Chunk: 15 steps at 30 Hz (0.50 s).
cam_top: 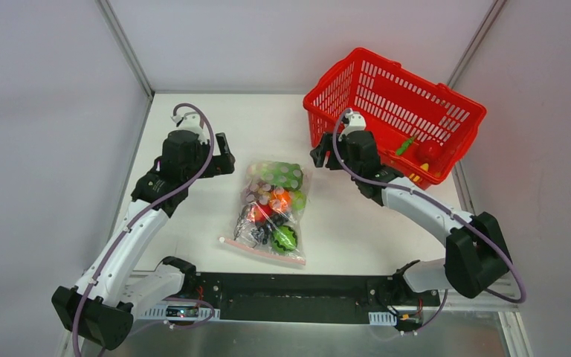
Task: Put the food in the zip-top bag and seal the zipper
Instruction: Adjust the bin at the center of the board.
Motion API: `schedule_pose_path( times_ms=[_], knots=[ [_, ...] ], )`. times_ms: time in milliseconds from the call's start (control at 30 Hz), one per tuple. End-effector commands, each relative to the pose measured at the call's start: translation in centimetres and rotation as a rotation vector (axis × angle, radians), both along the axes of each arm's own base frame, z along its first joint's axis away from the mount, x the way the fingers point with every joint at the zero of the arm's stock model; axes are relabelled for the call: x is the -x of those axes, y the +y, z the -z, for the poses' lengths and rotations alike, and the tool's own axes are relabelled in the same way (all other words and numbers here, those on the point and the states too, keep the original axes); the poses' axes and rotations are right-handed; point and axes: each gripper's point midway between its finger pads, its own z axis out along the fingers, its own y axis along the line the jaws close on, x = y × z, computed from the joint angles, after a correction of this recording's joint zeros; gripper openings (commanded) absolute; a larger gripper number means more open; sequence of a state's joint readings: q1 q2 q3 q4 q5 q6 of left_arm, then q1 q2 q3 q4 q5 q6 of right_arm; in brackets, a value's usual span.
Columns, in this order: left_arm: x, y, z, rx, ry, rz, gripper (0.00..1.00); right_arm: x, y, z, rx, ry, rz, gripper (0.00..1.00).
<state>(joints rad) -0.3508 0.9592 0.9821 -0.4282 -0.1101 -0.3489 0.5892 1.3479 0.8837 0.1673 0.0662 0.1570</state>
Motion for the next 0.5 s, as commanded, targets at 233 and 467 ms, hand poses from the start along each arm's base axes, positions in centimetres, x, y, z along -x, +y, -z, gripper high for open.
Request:
schedule_pose_path(
  times_ms=[233,467],
  knots=[
    [-0.1,0.5,-0.8,0.037,-0.031,-0.042,0.99,-1.4,2.8,-4.2,-0.057,-0.041,-0.166,0.69],
    [-0.5,0.9,-0.7,0.031,-0.005,-0.081,0.99,4.8,4.4,-10.5,-0.217,-0.146,-0.427,0.74]
  ],
)
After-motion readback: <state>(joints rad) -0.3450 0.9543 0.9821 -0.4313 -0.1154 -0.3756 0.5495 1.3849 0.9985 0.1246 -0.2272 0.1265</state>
